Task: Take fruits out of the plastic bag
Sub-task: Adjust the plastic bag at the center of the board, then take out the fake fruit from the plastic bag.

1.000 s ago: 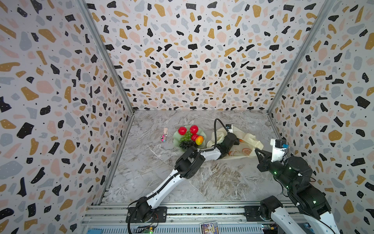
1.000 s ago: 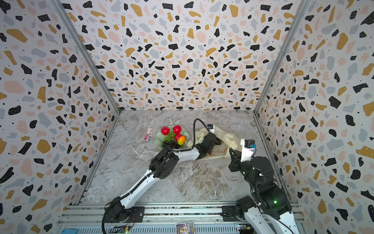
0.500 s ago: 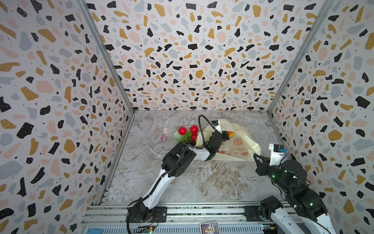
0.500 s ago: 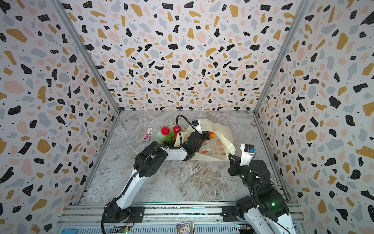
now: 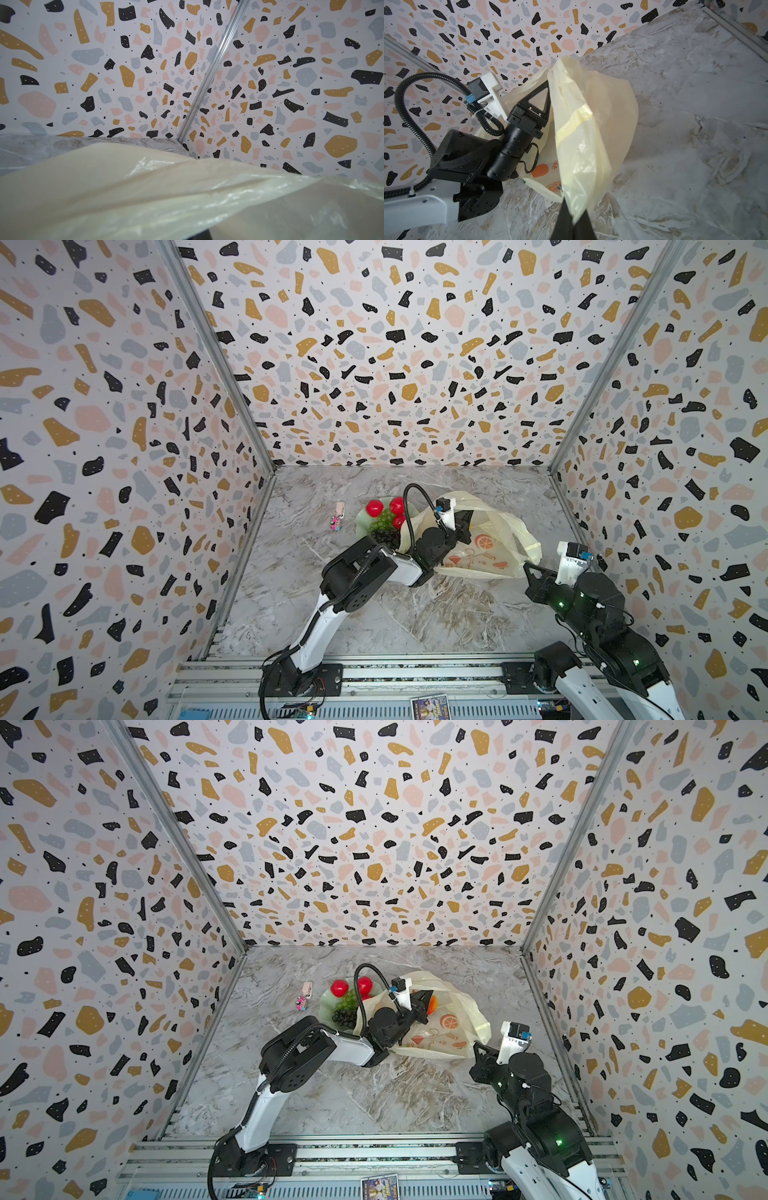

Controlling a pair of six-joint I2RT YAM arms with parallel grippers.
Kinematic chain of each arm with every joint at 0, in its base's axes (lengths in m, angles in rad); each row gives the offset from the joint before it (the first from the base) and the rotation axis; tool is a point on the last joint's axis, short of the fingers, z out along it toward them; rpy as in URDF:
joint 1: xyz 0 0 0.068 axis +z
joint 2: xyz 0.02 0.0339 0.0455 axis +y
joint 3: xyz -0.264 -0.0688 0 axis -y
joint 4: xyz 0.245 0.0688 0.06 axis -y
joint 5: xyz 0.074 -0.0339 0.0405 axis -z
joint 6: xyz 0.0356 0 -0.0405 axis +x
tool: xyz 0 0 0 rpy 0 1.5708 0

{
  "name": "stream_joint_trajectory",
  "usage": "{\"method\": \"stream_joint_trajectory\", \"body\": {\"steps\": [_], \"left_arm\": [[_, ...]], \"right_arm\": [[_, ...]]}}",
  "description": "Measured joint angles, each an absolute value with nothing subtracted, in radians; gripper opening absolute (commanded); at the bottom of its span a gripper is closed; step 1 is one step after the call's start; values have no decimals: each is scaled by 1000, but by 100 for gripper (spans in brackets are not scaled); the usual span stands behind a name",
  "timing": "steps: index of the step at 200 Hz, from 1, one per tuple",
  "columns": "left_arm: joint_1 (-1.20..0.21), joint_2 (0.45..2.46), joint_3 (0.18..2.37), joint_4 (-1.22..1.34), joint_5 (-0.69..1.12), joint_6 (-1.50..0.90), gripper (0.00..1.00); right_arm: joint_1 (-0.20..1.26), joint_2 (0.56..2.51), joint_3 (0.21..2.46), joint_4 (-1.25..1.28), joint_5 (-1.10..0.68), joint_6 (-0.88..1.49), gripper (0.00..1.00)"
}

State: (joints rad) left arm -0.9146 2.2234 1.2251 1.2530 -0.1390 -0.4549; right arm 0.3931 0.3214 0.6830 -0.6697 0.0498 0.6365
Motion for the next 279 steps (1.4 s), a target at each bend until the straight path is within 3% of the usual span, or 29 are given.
{"method": "stream_joint_trajectory", "body": {"steps": [22,44,128,145,229,279], "left_arm": [[-923,2234,1267,1135,-154,-445,51],[-924,2267,1354,1013,-176,-433,63],[-905,2462,1680,550,-257,-411,66],[-896,2487,1715,477,-261,-411,63],[-886,2490,1720,404,-218,-376,29],[-886,2407,1616,406,-140,-350,26]], "right_arm": [[393,322,679,-670,49,641,0],[393,324,674,-670,44,643,0],[393,331,668,-670,14,651,0],[393,331,668,-670,14,654,0],[393,328,665,-669,12,657,0],[393,328,659,-656,12,657,0]]}}
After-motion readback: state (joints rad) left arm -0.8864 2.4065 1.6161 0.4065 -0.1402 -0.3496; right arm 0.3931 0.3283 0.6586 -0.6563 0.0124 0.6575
